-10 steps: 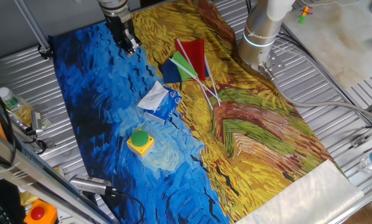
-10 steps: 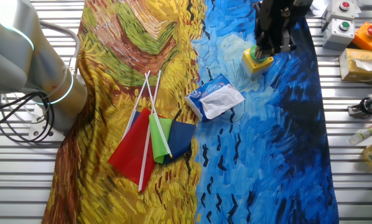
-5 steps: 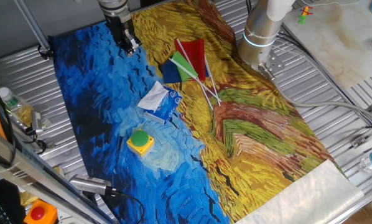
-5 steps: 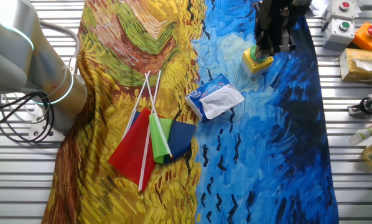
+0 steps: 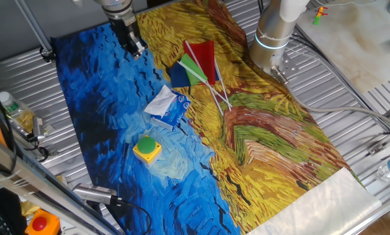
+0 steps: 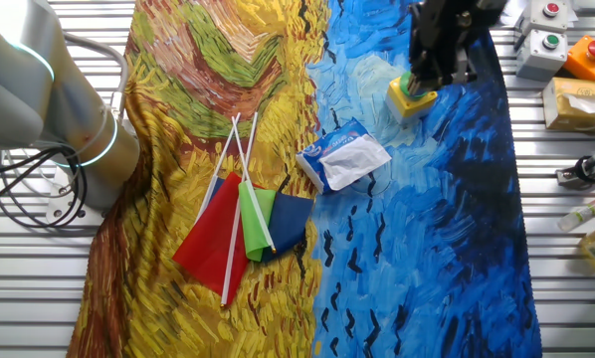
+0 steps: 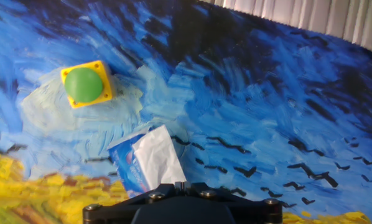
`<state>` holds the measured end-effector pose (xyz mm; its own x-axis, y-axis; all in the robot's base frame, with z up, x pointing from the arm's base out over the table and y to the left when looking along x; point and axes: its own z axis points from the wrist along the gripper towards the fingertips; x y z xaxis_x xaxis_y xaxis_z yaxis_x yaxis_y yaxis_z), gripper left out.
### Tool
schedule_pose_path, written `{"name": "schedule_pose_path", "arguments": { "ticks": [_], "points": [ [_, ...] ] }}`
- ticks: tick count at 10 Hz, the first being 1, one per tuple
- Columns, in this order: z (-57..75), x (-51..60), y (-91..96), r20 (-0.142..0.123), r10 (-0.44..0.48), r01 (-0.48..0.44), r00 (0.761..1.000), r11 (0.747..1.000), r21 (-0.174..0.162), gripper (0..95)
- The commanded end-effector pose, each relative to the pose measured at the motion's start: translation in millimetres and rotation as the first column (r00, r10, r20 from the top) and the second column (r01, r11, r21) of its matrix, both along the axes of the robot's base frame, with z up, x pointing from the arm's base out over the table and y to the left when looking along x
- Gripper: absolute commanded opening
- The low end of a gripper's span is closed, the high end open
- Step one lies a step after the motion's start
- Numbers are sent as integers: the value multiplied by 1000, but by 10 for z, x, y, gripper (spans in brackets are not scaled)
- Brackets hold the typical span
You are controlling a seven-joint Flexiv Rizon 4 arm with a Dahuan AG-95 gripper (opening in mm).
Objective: Pull out a napkin
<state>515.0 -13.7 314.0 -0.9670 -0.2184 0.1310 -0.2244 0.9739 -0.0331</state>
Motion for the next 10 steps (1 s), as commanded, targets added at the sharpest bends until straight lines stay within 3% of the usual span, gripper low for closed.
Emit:
{"name": "schedule_pose_path", "arguments": {
  "ticks": [1, 4, 6, 10],
  "points": [
    [-3, -13, -3, -5, 1, -1, 1000, 1000, 8, 0],
    [-3, -13, -3, 6, -5, 5, 1000, 1000, 22, 0],
    [-3, -13, -3, 5, -20, 19, 1000, 998, 53, 0],
    [-3, -13, -3, 5, -19, 19, 1000, 998, 56, 0]
  ]
}}
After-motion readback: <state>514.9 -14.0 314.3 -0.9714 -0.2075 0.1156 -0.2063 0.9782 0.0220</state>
